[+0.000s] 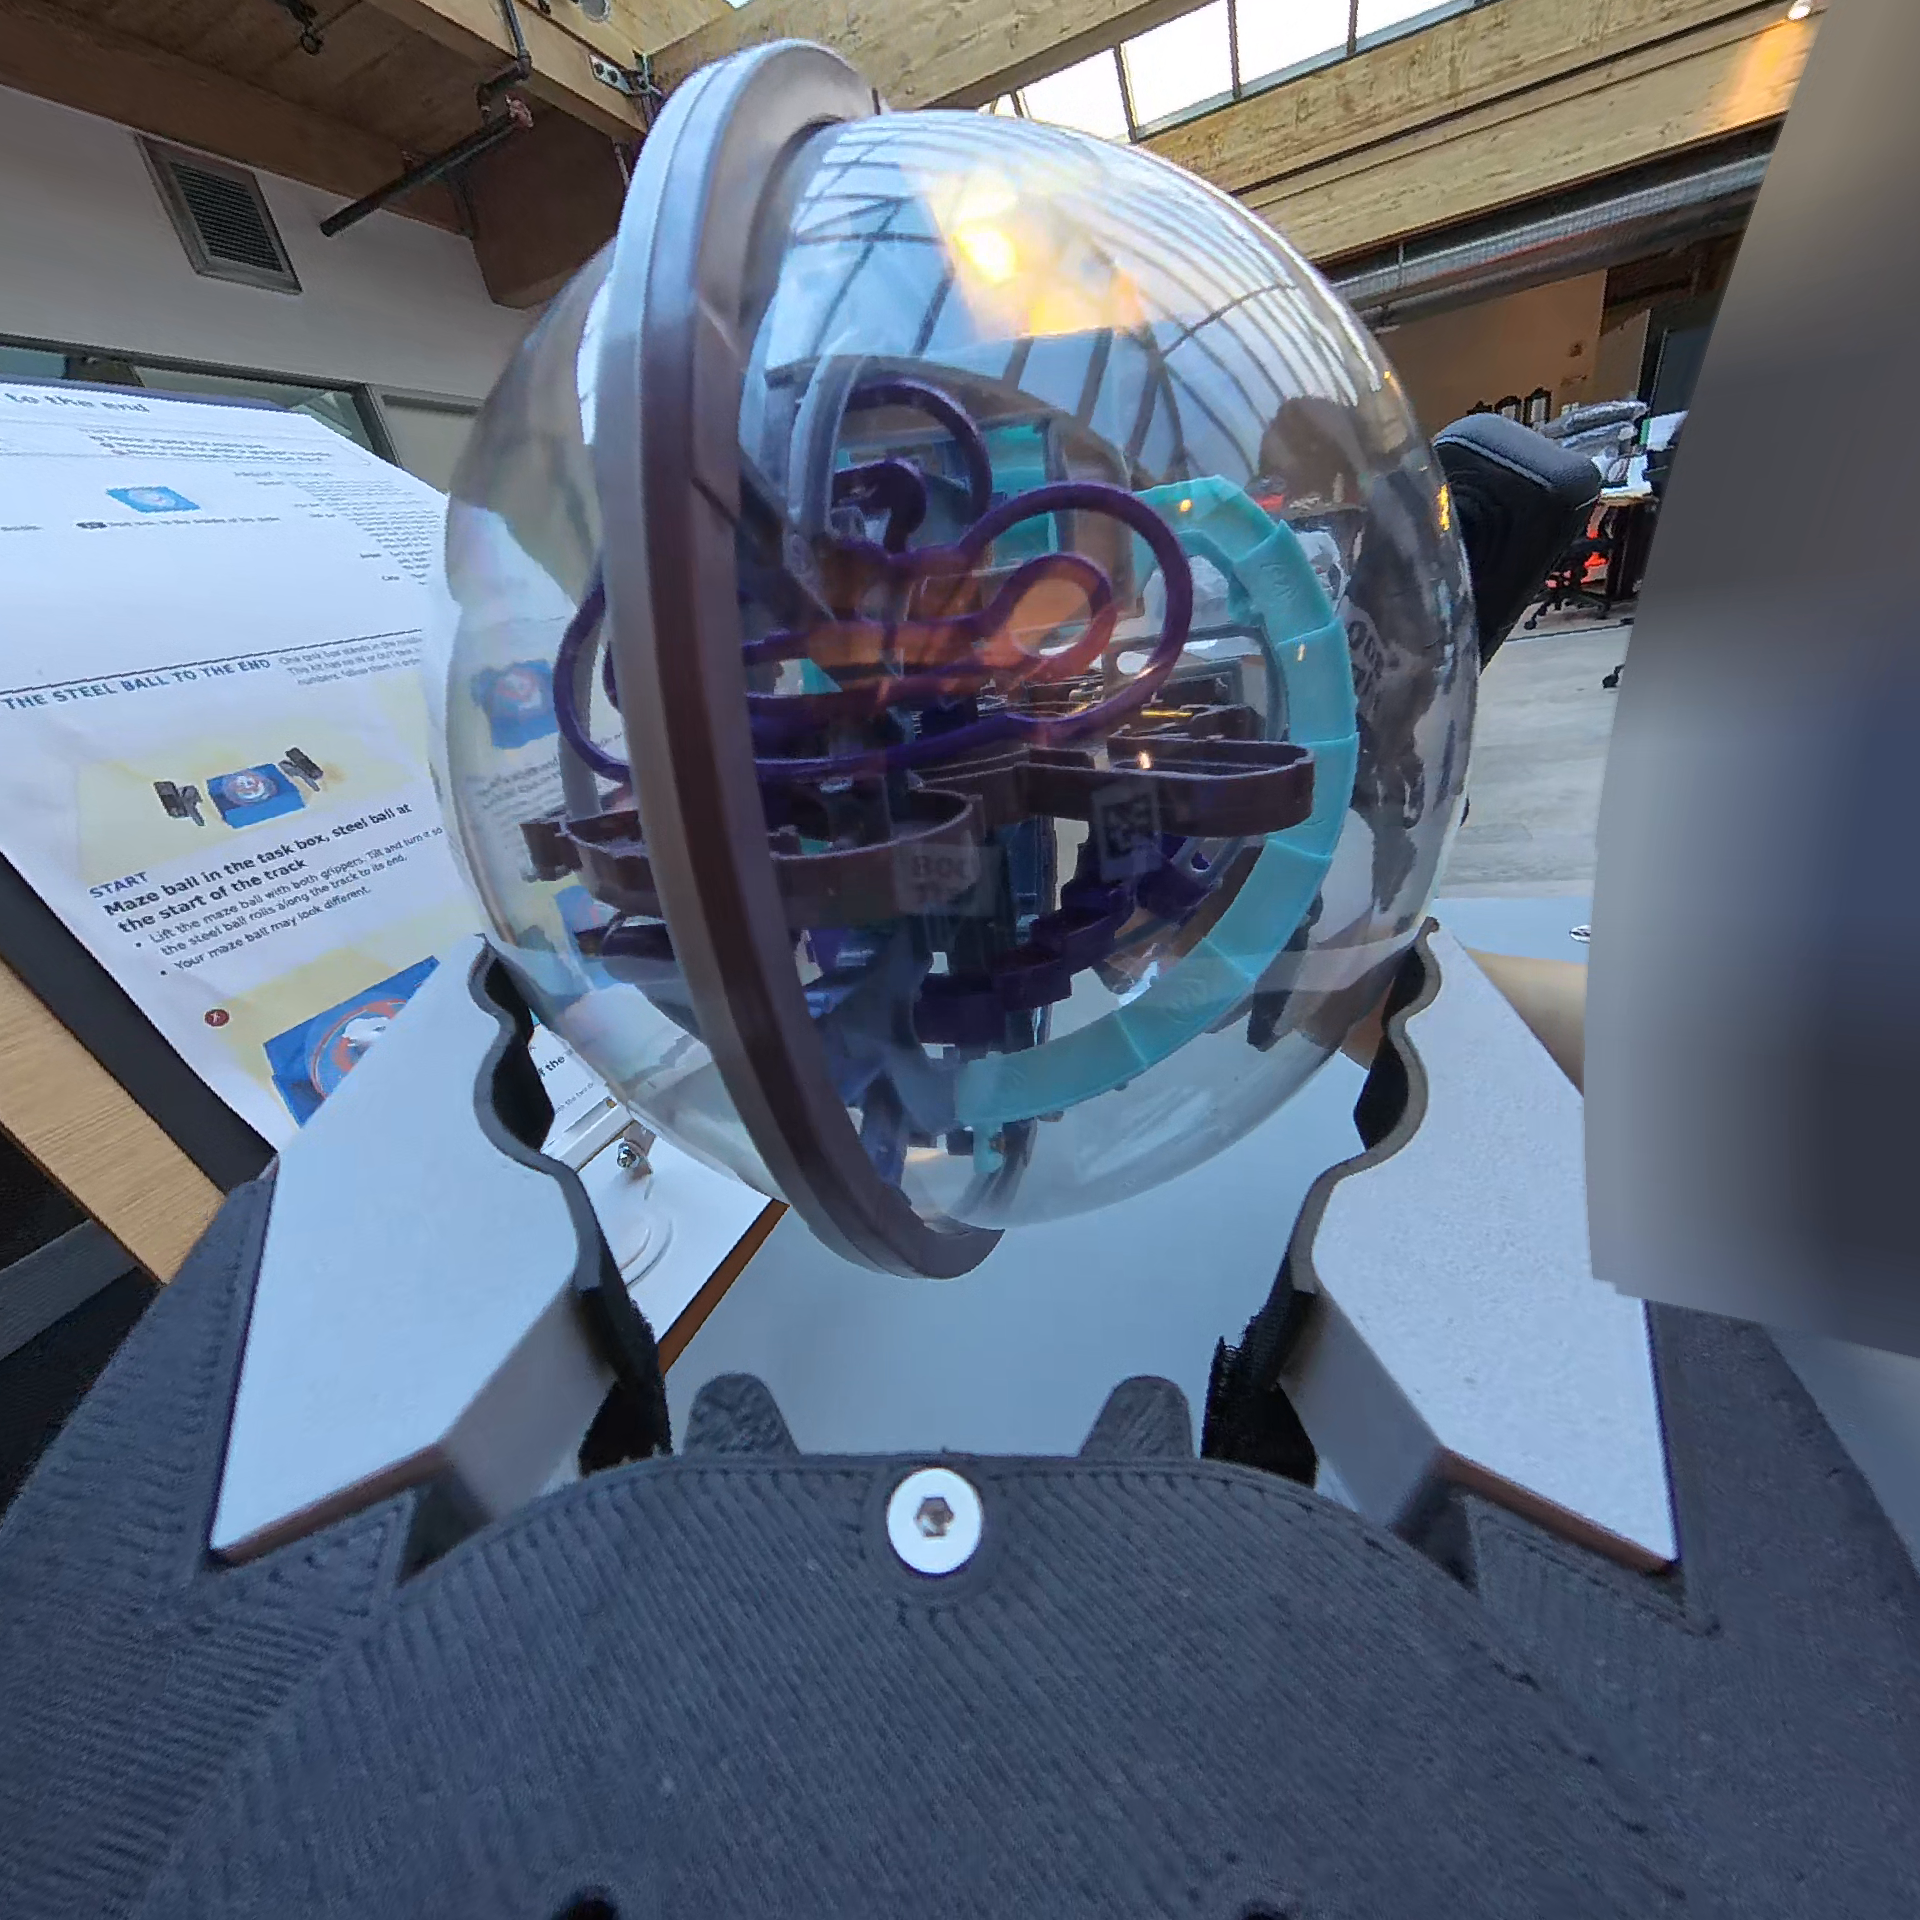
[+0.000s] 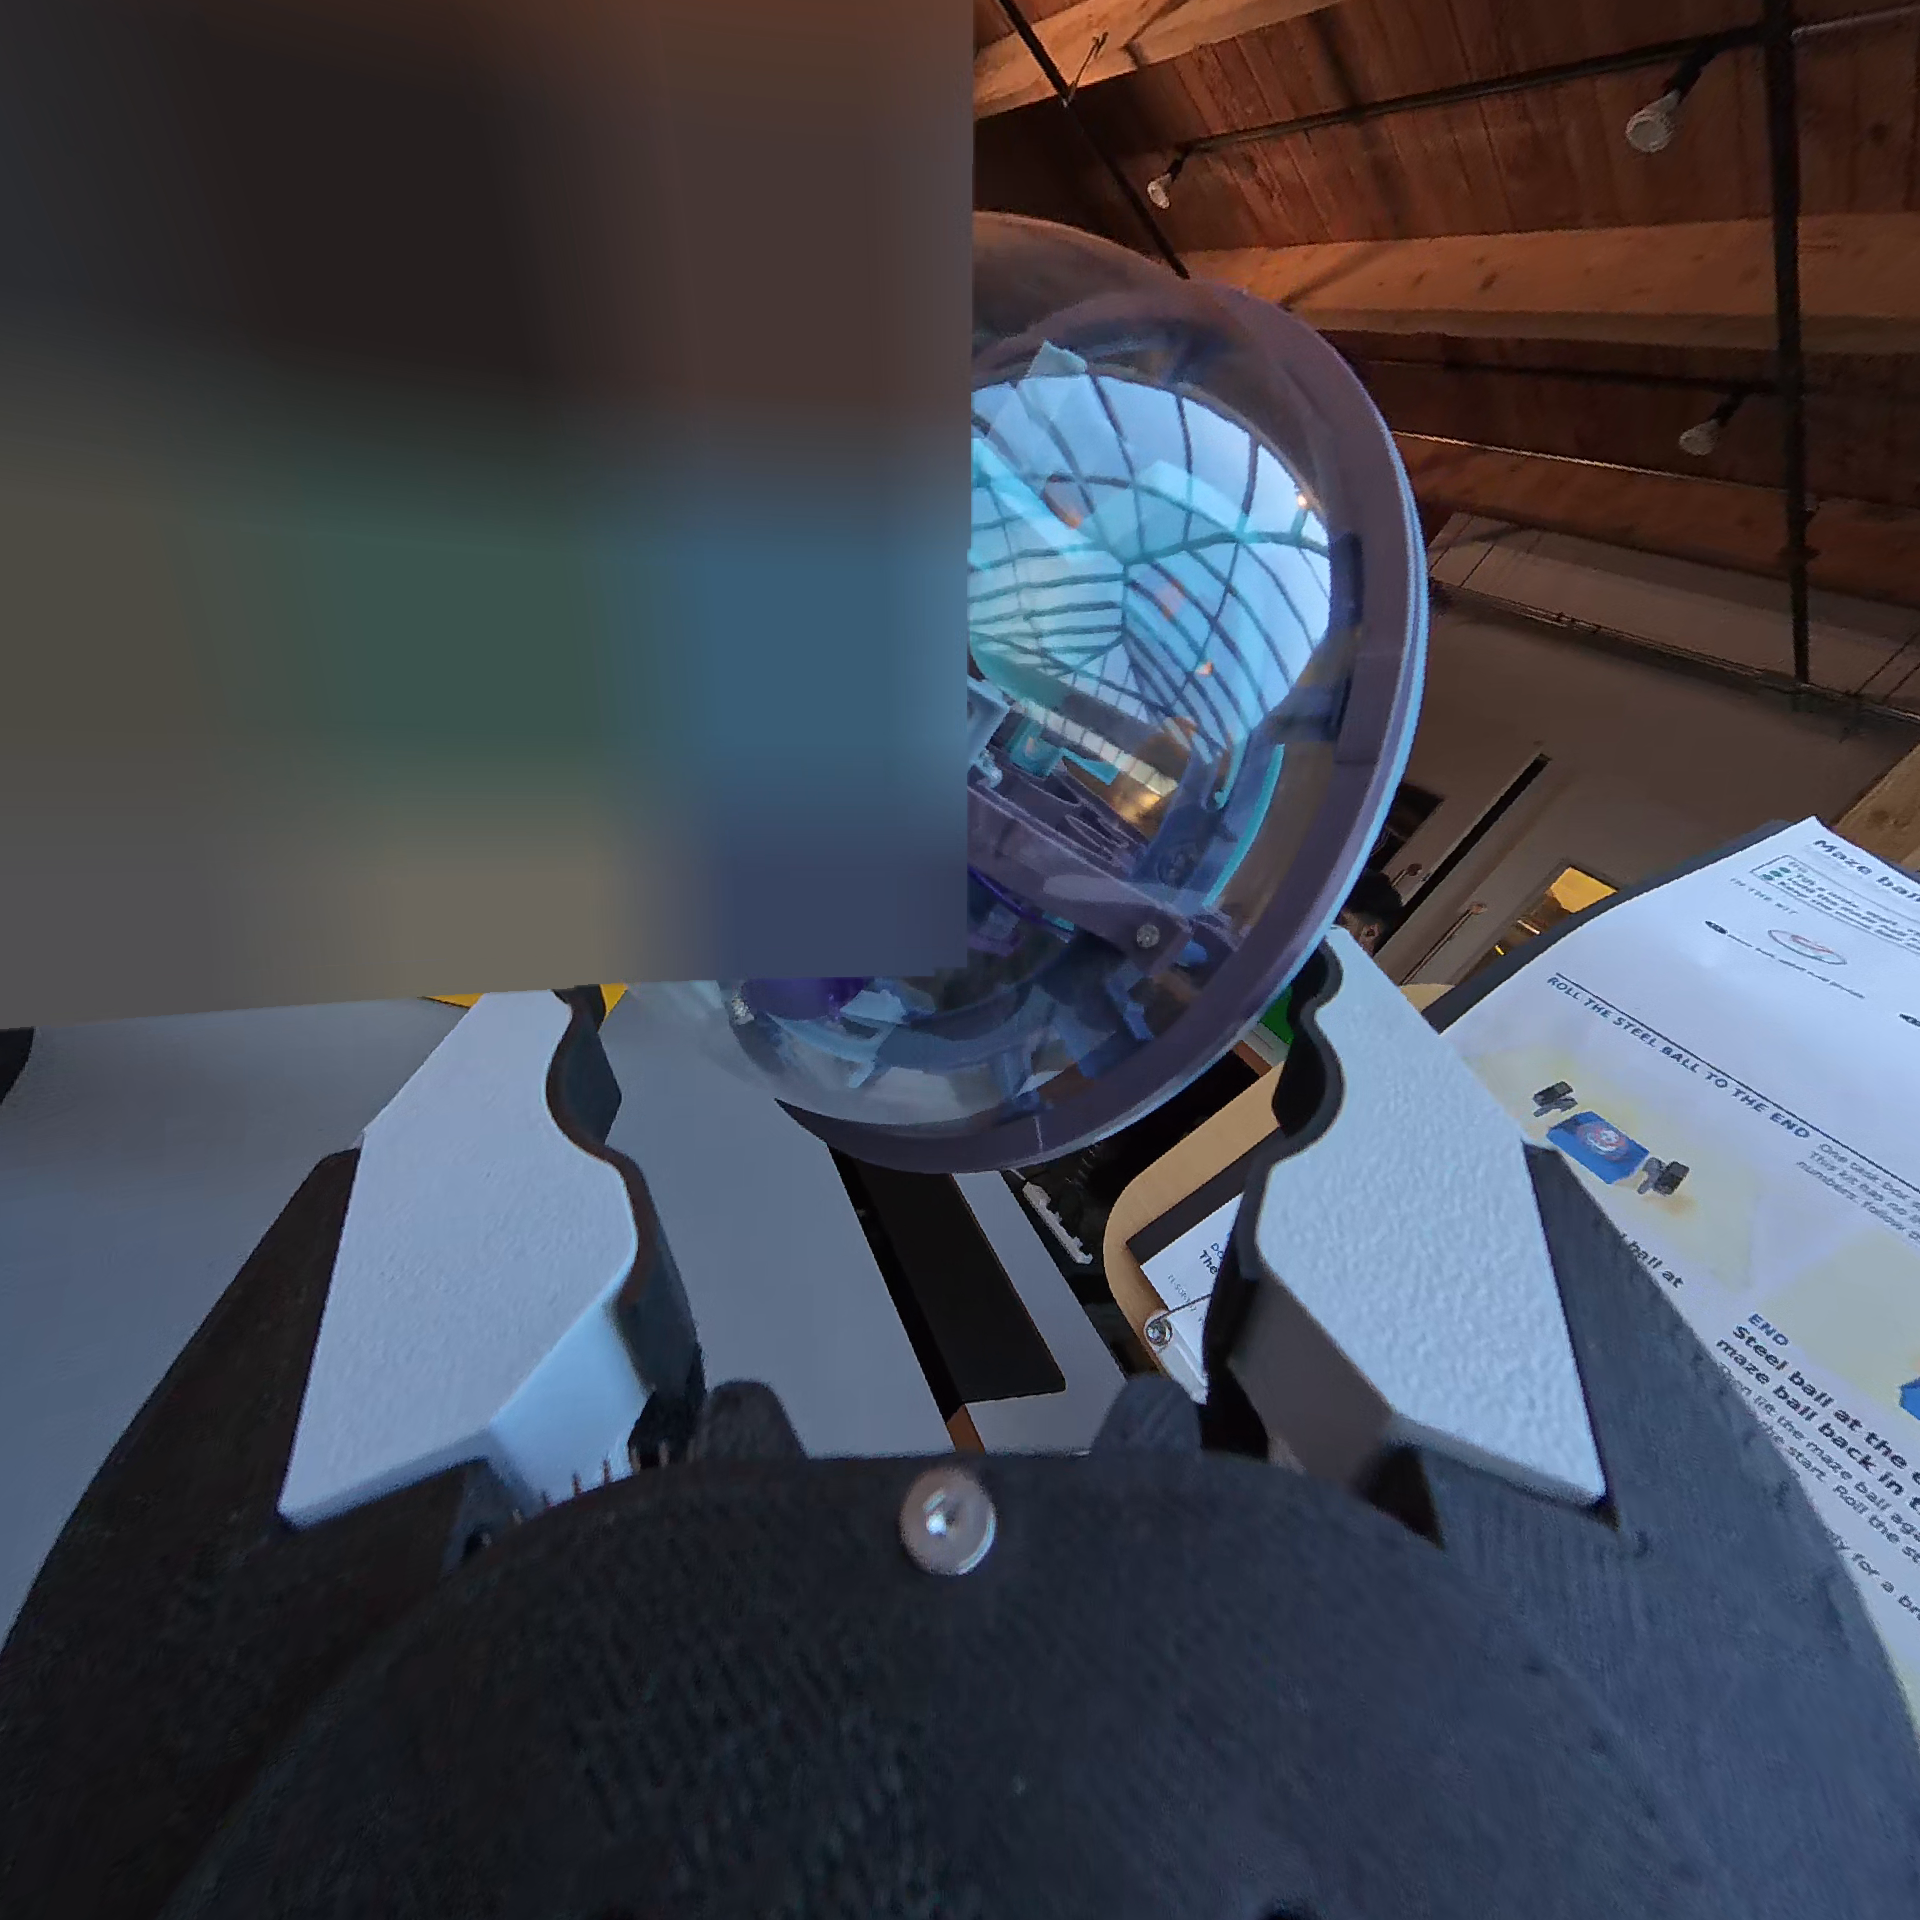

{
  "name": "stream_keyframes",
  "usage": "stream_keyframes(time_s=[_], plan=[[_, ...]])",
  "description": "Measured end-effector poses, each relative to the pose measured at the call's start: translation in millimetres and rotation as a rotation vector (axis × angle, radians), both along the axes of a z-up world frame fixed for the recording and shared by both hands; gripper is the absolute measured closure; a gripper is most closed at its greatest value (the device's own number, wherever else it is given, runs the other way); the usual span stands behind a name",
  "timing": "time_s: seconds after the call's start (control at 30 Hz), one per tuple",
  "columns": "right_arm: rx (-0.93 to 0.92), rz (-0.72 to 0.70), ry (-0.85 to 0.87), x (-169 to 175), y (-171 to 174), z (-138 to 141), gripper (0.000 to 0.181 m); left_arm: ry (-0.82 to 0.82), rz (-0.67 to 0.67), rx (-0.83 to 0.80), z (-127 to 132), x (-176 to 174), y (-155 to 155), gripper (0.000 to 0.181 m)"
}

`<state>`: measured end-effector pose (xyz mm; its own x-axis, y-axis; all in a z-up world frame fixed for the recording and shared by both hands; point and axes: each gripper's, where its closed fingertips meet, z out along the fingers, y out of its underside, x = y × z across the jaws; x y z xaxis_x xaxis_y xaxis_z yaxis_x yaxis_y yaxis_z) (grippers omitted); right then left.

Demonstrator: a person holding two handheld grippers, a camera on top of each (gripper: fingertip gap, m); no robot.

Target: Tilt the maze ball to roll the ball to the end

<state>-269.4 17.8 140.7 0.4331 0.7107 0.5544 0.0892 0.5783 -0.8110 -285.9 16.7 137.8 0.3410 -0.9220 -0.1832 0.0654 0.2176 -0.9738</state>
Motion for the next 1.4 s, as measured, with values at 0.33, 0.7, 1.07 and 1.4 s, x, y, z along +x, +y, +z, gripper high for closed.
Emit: stream_keyframes(time_s=[0.33,0.7,1.07,1.4], plan=[[-0.078,-0.007,-0.007,-1,11,-9,0.050,-0.023,-0.014,-0.080,-9,-1,12,0.024],[-0.250,-0.016,0.000,-2,38,-31,0.050,-0.101,-0.052,-0.270,-32,-2,39,0.024],[-0.373,-0.013,0.009,-3,58,-52,0.050,-0.124,-0.041,-0.383,-51,-3,58,0.024],[-0.500,-0.020,-0.008,-1,79,-81,0.050,-0.155,-0.058,-0.540,-84,-1,79,0.024]])
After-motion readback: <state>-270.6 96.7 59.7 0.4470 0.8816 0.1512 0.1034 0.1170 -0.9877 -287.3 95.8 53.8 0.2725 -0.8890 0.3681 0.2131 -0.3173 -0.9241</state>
